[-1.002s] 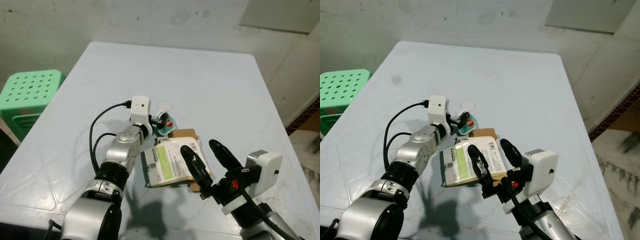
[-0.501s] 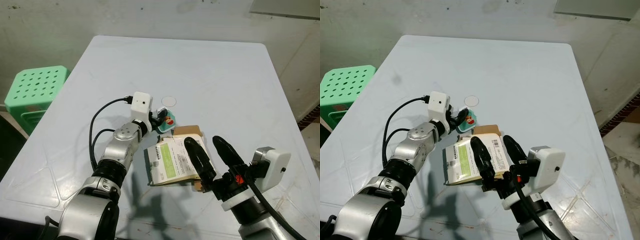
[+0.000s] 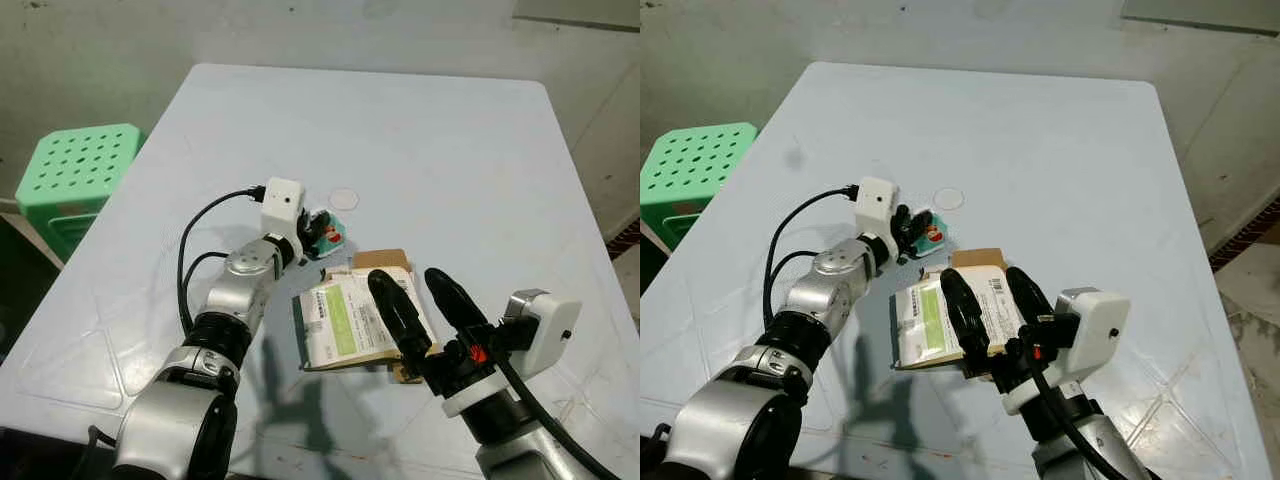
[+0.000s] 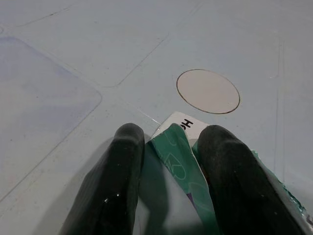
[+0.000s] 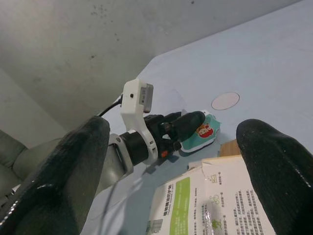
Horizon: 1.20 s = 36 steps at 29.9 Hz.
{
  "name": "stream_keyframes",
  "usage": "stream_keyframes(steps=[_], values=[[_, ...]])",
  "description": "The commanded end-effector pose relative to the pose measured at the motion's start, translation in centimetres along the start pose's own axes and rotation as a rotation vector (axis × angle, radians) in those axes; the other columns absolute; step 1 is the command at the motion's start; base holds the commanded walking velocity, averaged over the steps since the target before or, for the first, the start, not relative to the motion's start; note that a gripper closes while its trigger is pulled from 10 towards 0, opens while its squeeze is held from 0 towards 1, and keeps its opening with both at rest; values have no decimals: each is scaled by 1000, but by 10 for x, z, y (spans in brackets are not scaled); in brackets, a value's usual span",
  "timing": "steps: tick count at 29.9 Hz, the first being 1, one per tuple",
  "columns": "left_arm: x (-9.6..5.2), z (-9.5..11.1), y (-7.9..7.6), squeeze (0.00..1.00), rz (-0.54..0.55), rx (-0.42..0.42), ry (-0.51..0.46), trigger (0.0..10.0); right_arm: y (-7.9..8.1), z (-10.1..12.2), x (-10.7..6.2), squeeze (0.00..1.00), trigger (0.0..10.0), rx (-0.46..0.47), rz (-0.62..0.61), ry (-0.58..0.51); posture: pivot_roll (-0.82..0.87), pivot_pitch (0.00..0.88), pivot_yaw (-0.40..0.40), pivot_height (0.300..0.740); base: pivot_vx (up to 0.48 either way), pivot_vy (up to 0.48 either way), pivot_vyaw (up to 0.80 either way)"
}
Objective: Picking trash to rubbish bin
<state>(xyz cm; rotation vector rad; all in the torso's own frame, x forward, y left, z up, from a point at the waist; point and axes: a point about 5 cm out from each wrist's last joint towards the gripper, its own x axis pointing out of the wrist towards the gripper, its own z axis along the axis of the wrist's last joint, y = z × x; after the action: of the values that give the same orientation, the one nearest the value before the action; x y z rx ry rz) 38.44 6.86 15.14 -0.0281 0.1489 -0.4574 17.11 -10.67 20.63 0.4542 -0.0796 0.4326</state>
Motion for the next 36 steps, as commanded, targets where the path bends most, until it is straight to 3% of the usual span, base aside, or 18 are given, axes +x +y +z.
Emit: stream_keyframes(steps=[1,12,23,36], values=[[-2,-27,-6,0,-21,-39,117,0,2,2,-1,0,10000,6,16,3,-240,254,9,740,0,0,0],[-3,-21,0,0,-3,-56,88,0,0,1,2,0,10000,0,23,5,-229,234,7,740,0,0,0],[-7,-6,10,0,37,-107,-6,0,-4,0,11,0,10000,-9,57,2,-194,199,-1,740,0,0,0],[-36,-12,4,0,55,-178,-108,0,-7,-2,21,0,10000,-19,100,-1,-159,167,-16,740,0,0,0]])
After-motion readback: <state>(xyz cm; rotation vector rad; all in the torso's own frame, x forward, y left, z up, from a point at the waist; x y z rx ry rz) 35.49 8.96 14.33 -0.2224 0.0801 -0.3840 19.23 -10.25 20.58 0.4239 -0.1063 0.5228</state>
